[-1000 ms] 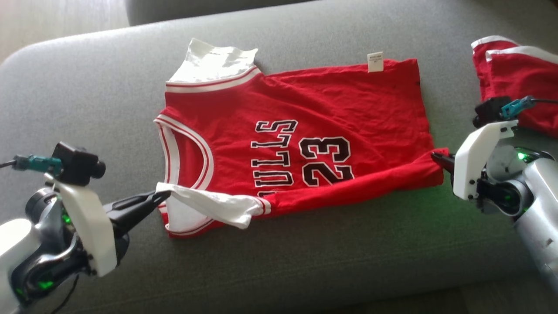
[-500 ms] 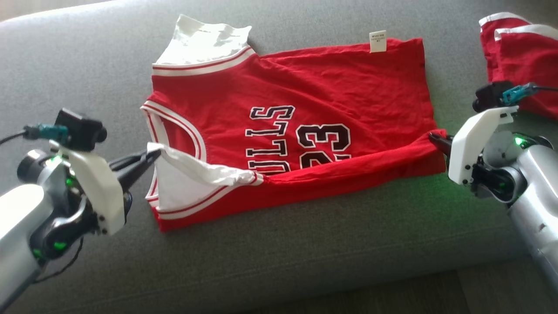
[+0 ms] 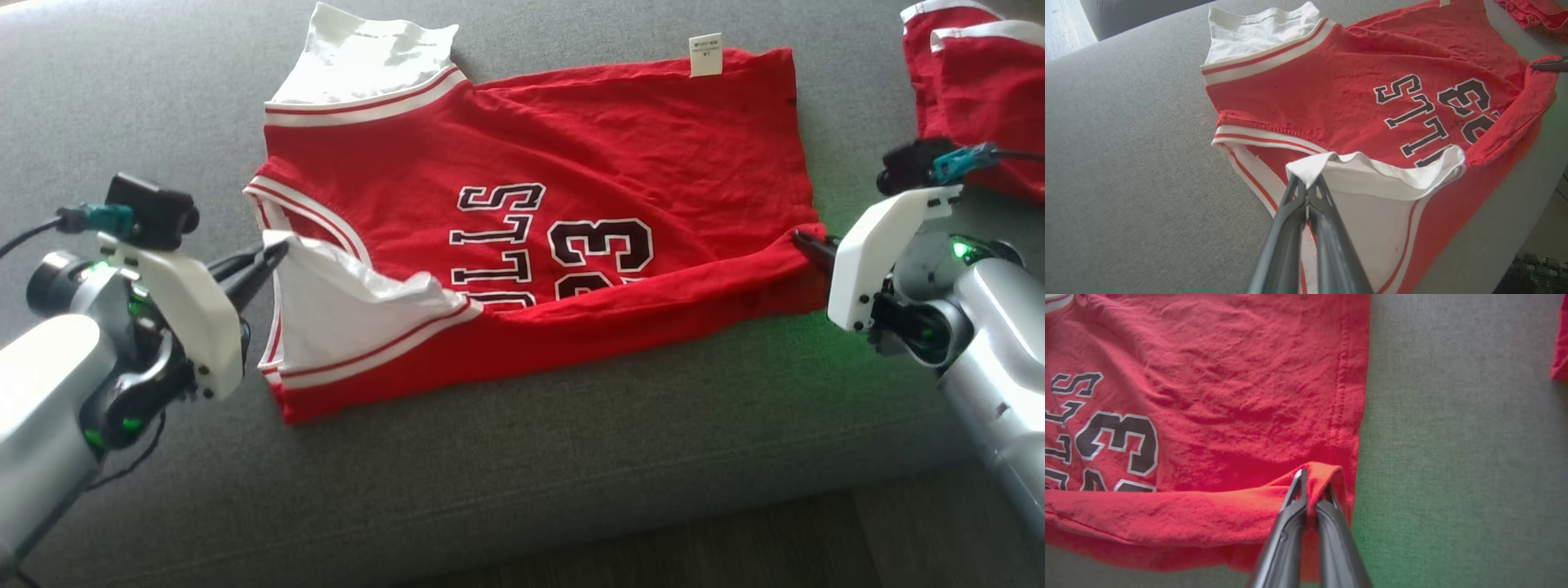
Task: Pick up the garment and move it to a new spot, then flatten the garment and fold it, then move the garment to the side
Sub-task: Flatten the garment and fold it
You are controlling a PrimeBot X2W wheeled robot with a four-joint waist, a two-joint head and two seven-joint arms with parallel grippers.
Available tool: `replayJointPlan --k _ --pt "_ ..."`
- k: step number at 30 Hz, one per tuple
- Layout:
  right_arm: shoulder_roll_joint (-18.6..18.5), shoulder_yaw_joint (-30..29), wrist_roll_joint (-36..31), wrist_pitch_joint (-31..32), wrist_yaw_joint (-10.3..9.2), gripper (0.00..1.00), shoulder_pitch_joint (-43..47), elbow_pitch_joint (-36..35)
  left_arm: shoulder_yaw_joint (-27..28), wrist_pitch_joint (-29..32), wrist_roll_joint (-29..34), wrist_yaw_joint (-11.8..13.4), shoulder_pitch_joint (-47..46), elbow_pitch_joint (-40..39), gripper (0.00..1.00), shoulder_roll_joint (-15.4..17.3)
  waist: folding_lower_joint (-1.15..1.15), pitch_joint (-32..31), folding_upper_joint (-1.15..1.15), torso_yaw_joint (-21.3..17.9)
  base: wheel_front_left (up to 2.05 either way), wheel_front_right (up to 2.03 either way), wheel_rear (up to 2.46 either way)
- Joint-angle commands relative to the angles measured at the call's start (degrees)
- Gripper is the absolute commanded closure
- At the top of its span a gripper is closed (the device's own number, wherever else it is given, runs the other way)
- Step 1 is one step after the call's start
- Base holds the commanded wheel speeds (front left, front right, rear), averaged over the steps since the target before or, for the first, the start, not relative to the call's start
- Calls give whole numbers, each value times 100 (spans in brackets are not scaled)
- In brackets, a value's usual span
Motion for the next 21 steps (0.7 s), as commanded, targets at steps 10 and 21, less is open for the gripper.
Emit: replayJointPlan --k 10,21 --pt "65 43 151 -310 -1 0 -313 220 296 -318 201 153 -439 355 0 -73 -1 41 0 47 0 0 0" --pt "175 -272 -76 -1771 -1 0 -541 554 728 -1429 292 862 -377 800 0 -492 -1 -128 0 81 0 0 0"
